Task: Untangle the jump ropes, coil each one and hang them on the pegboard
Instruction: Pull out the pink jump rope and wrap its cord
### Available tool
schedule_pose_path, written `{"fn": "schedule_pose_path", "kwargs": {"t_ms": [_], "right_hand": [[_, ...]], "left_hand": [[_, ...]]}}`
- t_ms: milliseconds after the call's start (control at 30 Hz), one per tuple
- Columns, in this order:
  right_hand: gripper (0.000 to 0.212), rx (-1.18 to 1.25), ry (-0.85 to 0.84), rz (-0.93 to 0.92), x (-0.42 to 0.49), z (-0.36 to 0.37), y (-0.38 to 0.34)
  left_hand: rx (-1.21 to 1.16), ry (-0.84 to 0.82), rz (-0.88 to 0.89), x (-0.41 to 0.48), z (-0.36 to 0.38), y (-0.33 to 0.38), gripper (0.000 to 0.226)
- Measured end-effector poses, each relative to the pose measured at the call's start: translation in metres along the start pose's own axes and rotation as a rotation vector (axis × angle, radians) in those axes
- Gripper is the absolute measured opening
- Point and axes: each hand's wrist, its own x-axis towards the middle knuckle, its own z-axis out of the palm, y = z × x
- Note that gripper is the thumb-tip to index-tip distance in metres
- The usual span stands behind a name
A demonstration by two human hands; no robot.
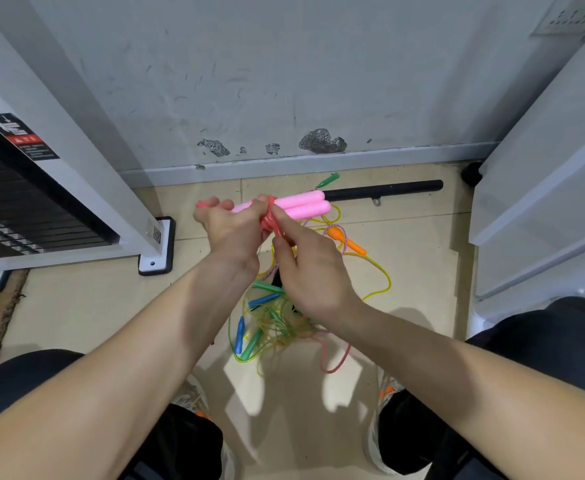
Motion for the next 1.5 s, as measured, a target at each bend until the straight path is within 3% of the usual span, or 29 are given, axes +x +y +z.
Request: {"fn": "schedule_pose_path", "kwargs": {"t_ms": [100, 233, 367, 467, 567, 667, 700, 767, 867, 1033, 1167, 1233, 1367, 1500], "right_hand": [[0.055, -0.039, -0.036, -0.053, 0.003, 0.000, 0.005], [0.047, 0.032, -0.016, -0.081, 0.007, -0.003, 0.009], [0.021, 0.207, 0.153, -0.023, -0.001, -0.001, 0.004], [0.023, 0.330, 0.045, 0.194, 0.000, -0.004, 0.003], [0.049, 0.217, -0.165, 0.233, 0.015, -0.018, 0.019], [0.067, 0.053, -0.236, 0.165, 0.035, -0.037, 0.037], [0.069, 0.027, -0.246, 0.120, 0.040, -0.042, 0.039], [0.060, 0.017, -0.291, 0.075, 0.046, -0.049, 0.041], [0.032, 0.063, -0.349, 0.109, 0.050, -0.057, 0.041], [0.026, 0.170, -0.345, 0.226, 0.046, -0.053, 0.034], [0.031, 0.301, -0.319, 0.394, 0.036, -0.036, 0.018], [0.035, 0.198, -0.230, 0.365, 0.026, -0.026, 0.007], [0.023, 0.077, -0.002, 0.199, 0.011, -0.008, -0.009], [0.044, -0.062, 0.042, 0.063, 0.008, -0.001, -0.011]], "left_hand": [[-0.082, -0.100, -0.193, 0.005, -0.007, 0.004, 0.082], [-0.073, -0.159, -0.214, 0.002, -0.011, 0.011, 0.092], [-0.025, -0.145, -0.222, -0.003, -0.012, 0.027, 0.043], [0.004, -0.179, -0.242, -0.003, -0.018, 0.041, 0.006], [-0.068, -0.286, -0.320, 0.002, -0.026, 0.051, 0.010], [0.009, -0.444, -0.302, -0.007, -0.029, 0.051, 0.005], [0.057, -0.493, -0.262, -0.011, -0.029, 0.049, 0.006], [0.136, -0.571, -0.192, -0.013, -0.031, 0.047, 0.034], [0.308, -0.592, -0.041, -0.008, -0.035, 0.043, 0.069], [0.754, -0.656, 0.424, 0.000, -0.038, 0.034, 0.091], [0.878, -0.468, 0.719, 0.001, -0.031, 0.024, 0.083], [0.821, -0.350, 0.805, -0.006, -0.024, 0.014, 0.077], [0.628, -0.129, 0.796, -0.012, -0.013, 0.005, 0.072], [0.450, -0.025, 0.697, -0.005, -0.008, 0.009, 0.073]]}}
